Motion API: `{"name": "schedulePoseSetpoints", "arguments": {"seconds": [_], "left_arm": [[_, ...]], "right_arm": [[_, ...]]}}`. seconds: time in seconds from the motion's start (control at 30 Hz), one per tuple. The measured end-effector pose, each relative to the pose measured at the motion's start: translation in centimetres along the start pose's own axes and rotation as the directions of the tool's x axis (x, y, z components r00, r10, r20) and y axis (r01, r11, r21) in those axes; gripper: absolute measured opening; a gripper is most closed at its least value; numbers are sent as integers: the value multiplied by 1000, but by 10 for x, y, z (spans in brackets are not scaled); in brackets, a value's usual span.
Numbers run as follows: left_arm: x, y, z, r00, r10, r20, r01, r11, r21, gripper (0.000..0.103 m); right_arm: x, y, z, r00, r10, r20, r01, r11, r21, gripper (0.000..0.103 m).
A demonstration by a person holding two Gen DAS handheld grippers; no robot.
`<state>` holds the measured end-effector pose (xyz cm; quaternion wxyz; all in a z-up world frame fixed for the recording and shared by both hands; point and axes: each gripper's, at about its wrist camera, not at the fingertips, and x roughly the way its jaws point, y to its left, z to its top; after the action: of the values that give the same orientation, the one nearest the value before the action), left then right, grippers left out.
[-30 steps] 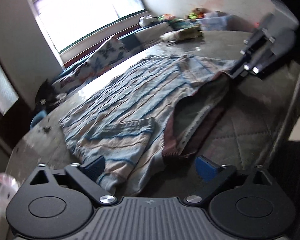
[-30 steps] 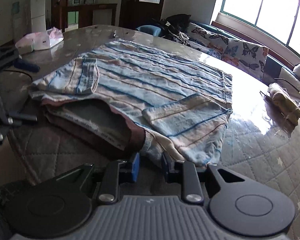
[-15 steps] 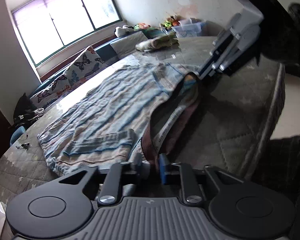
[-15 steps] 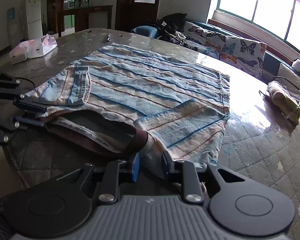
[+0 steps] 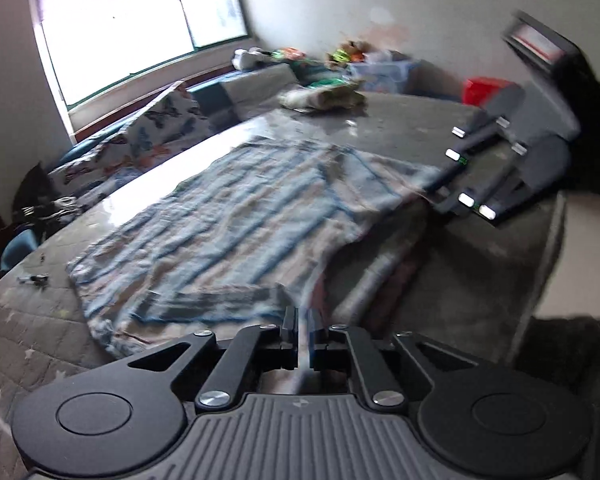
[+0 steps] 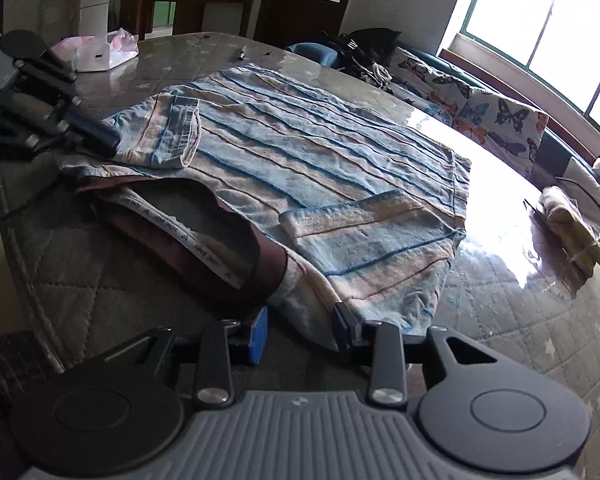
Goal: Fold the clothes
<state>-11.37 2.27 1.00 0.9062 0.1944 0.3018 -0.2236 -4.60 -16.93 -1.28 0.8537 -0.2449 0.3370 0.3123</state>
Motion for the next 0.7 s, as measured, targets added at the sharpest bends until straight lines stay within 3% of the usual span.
{"name": "schedulePoseSetpoints", "arguments": {"seconds": [0.03,0.07,0.1,0.13,0.27,0.47,0.53,0.57,0.7], "left_arm": [[-1,-4,-2,1000,-1,-6,1,1000,13,13],[-1,-7,-5,1000,1,-13,0,1000,26,21],[-2,-9,-7,1000,5,-18,-4,999,38,37],[-2,-11,-9,1000,11,-22,-10,999,50,43],[2,-18,-14,999,22,-34,-18,994,103,48],[9,-20,-20,999,36,-34,-30,987,158,48],[9,-20,-21,999,38,-26,-33,985,170,38],[10,-20,-20,999,38,-24,-33,983,178,26],[12,-13,-17,999,34,-8,-32,990,138,15]], "right_arm": [[1,-1,1,1000,0,6,0,1000,6,35],[1,-3,3,1000,0,14,-1,1000,16,35],[1,-5,6,1000,1,23,-1,1000,27,35],[1,-8,8,1000,2,31,-3,999,37,35],[7,-19,18,999,15,35,-18,996,86,35],[14,-28,23,999,23,30,-27,989,148,35],[15,-29,24,999,22,32,-27,988,151,35],[15,-29,24,999,21,34,-26,988,151,35],[15,-28,25,999,16,34,-21,990,136,35]]}}
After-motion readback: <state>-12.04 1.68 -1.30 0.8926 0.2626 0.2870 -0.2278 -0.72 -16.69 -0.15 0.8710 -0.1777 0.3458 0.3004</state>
